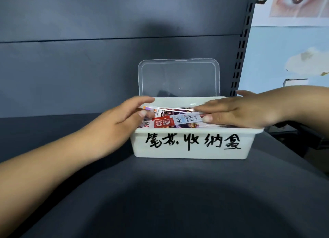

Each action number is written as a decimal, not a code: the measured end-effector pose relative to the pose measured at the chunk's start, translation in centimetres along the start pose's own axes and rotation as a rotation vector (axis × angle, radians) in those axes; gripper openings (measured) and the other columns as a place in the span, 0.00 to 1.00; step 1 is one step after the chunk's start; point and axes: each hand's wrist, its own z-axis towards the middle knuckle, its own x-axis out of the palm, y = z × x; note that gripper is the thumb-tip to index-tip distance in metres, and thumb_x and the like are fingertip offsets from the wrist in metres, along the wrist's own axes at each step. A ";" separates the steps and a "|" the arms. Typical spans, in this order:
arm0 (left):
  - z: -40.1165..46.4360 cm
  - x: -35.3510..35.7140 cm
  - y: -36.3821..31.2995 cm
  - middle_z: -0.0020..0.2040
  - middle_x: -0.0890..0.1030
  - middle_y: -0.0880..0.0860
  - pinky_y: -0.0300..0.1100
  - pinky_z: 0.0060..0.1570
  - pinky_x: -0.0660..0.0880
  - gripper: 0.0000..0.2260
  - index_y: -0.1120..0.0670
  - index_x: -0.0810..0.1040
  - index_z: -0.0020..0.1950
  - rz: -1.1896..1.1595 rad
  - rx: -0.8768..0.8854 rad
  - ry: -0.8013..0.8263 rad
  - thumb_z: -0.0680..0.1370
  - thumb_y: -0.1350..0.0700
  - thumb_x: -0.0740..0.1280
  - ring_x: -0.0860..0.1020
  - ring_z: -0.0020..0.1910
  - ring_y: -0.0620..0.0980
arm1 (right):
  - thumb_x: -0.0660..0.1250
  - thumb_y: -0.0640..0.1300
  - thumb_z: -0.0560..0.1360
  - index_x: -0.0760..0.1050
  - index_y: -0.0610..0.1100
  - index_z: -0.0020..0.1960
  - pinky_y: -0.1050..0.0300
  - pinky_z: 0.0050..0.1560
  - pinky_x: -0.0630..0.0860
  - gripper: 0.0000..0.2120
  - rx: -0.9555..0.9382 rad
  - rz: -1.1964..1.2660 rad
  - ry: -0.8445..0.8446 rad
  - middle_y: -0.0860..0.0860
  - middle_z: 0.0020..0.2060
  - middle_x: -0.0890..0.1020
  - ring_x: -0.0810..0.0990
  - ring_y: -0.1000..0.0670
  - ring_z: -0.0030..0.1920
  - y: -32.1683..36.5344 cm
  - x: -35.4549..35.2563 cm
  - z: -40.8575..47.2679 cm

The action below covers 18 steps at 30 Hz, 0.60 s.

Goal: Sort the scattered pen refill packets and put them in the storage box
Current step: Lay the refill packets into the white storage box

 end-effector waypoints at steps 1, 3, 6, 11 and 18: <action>0.1 0.0 0.3 0.50 0.81 0.35 0.22 0.52 0.67 0.08 0.36 0.70 0.49 0.007 0.000 0.008 0.78 0.51 0.58 0.75 0.50 0.28 | 0.46 0.58 0.78 0.63 0.56 0.69 0.44 0.69 0.59 0.22 0.007 -0.010 0.003 0.50 0.68 0.69 0.65 0.43 0.69 0.1 -0.2 -0.2; 0.2 -0.2 0.6 0.49 0.80 0.34 0.27 0.52 0.69 0.02 0.42 0.71 0.46 -0.028 0.002 -0.005 0.76 0.50 0.62 0.77 0.48 0.33 | 0.46 0.56 0.79 0.66 0.52 0.68 0.45 0.66 0.65 0.22 0.010 0.052 -0.015 0.46 0.65 0.73 0.70 0.42 0.65 0.2 -0.3 -0.2; -0.1 -0.6 0.4 0.50 0.76 0.29 0.22 0.51 0.65 0.14 0.44 0.77 0.47 0.102 0.081 0.026 0.74 0.38 0.58 0.72 0.50 0.23 | 0.46 0.58 0.78 0.74 0.43 0.59 0.44 0.57 0.71 0.26 0.039 0.199 -0.008 0.41 0.54 0.79 0.77 0.38 0.56 0.7 -0.4 0.0; -0.2 -1.0 0.9 0.54 0.75 0.31 0.18 0.52 0.59 0.34 0.49 0.81 0.41 0.247 0.301 0.018 0.68 0.26 0.47 0.68 0.56 0.24 | 0.43 0.59 0.78 0.53 0.53 0.74 0.43 0.71 0.51 0.26 0.122 0.041 0.179 0.49 0.73 0.62 0.56 0.43 0.74 1.9 -1.0 0.6; 0.1 -1.7 1.3 0.31 0.77 0.47 0.28 0.48 0.66 0.30 0.58 0.75 0.28 0.500 0.596 -0.017 0.79 0.41 0.49 0.69 0.42 0.42 | 0.43 0.64 0.74 0.51 0.64 0.71 0.61 0.67 0.56 0.26 0.163 0.086 0.164 0.56 0.69 0.63 0.61 0.50 0.71 2.1 -1.2 0.4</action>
